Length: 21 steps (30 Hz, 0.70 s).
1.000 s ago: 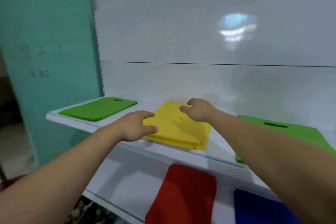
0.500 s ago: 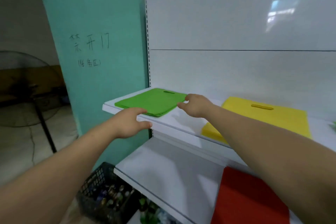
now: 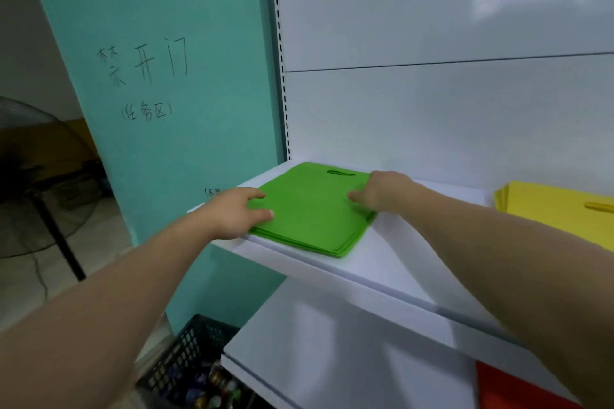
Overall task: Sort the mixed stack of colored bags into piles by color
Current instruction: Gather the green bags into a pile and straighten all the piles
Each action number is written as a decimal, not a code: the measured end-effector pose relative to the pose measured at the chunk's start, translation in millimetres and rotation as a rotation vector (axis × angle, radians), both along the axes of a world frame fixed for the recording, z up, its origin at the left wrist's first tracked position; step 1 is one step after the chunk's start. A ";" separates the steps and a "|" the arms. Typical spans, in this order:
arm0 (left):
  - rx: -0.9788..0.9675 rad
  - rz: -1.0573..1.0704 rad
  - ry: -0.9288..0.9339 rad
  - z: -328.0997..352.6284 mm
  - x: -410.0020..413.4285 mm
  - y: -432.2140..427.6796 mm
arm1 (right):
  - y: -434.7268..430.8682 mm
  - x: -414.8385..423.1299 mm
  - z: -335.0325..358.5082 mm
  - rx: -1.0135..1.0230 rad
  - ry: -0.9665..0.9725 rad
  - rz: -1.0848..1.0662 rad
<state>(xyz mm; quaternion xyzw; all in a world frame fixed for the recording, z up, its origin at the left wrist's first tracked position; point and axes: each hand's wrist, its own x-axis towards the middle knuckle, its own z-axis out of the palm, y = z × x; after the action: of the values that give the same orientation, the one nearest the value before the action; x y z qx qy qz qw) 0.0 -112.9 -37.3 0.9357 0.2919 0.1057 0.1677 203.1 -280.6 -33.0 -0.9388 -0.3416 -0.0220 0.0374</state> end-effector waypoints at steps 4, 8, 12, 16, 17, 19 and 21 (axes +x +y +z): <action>0.018 -0.057 0.037 -5.0 28.2 42.9 | 16.3 10.3 -5.0 -0.006 0.013 -0.068; -0.066 -0.179 0.145 -6.5 44.7 79.4 | 24.3 8.6 -7.1 0.068 0.068 -0.184; -0.102 -0.326 0.187 -15.2 52.8 92.4 | 29.0 1.5 -12.1 0.269 0.187 -0.336; 0.006 -0.363 0.095 -29.6 55.3 99.9 | 36.9 -12.8 -22.8 0.498 0.131 -0.415; 0.026 -0.365 0.069 -31.6 55.9 101.6 | 37.9 -15.8 -24.1 0.552 0.119 -0.432; 0.038 -0.373 0.051 -33.9 56.7 103.4 | 37.8 -20.9 -22.6 0.663 0.090 -0.464; 0.037 -0.382 0.033 -34.2 56.6 104.4 | 36.4 -28.1 -17.1 0.753 0.025 -0.472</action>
<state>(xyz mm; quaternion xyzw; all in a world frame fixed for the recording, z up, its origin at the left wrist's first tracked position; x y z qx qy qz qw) 56.7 -8.5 -71.5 0.9786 0.1097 0.0617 0.1627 175.0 -244.2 -50.0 -0.9122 -0.0856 -0.1416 0.3750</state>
